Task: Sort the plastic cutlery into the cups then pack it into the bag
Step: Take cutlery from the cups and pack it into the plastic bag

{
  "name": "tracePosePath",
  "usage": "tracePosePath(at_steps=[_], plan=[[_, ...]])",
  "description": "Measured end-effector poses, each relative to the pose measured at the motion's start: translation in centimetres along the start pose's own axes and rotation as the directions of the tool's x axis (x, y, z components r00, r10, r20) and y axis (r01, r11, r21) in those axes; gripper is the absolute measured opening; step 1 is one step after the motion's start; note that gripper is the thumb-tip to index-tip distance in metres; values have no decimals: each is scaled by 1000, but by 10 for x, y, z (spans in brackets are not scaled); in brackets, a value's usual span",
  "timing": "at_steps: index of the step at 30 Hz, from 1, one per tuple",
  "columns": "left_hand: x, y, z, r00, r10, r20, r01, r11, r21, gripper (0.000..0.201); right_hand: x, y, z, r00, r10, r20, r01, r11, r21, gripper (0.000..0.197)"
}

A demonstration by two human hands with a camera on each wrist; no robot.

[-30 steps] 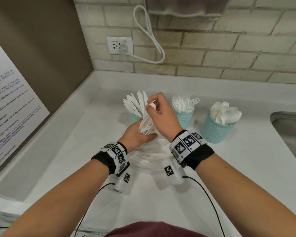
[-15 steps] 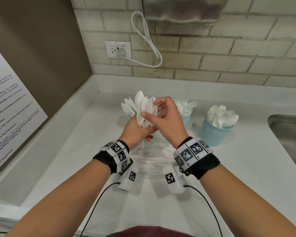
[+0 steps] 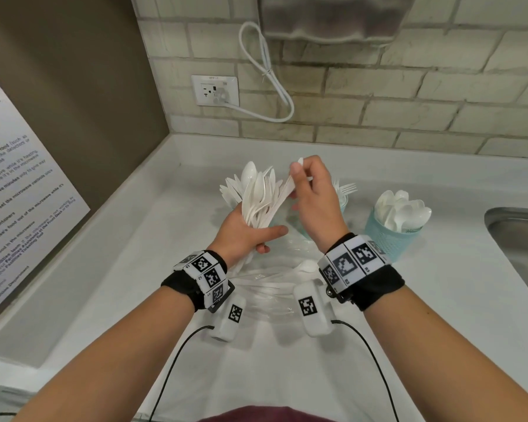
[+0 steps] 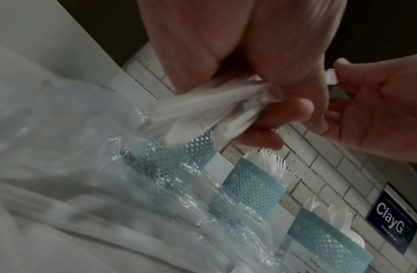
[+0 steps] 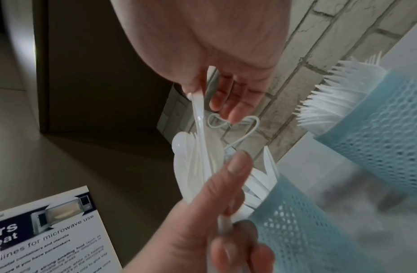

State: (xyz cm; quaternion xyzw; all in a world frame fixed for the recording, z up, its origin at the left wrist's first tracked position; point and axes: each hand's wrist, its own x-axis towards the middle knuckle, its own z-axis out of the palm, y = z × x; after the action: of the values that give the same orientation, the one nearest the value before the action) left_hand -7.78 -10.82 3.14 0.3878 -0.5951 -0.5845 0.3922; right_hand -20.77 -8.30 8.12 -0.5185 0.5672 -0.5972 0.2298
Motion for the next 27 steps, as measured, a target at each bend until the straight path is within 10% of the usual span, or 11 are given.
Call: tracePosePath(at_steps=[7, 12, 17, 27], plan=[[5, -10, -5, 994, 28, -104, -11, 987, 161, 53, 4, -27, -11, 988, -113, -104, 131, 974, 184, 17], [11, -4, 2, 955, 148, -256, -60, 945, 322, 41, -9, -19, 4, 995, -14, 103, 25, 994, -111, 32], [15, -3, 8, 931, 212, -298, -57, 889, 455, 39, -14, -13, 13, 992, 124, 16, -112, 937, -331, 35], [22, -8, 10, 950, 160, -268, -78, 953, 294, 52, -5, -7, 12, 982, 167, 90, -156, 981, -118, 8]])
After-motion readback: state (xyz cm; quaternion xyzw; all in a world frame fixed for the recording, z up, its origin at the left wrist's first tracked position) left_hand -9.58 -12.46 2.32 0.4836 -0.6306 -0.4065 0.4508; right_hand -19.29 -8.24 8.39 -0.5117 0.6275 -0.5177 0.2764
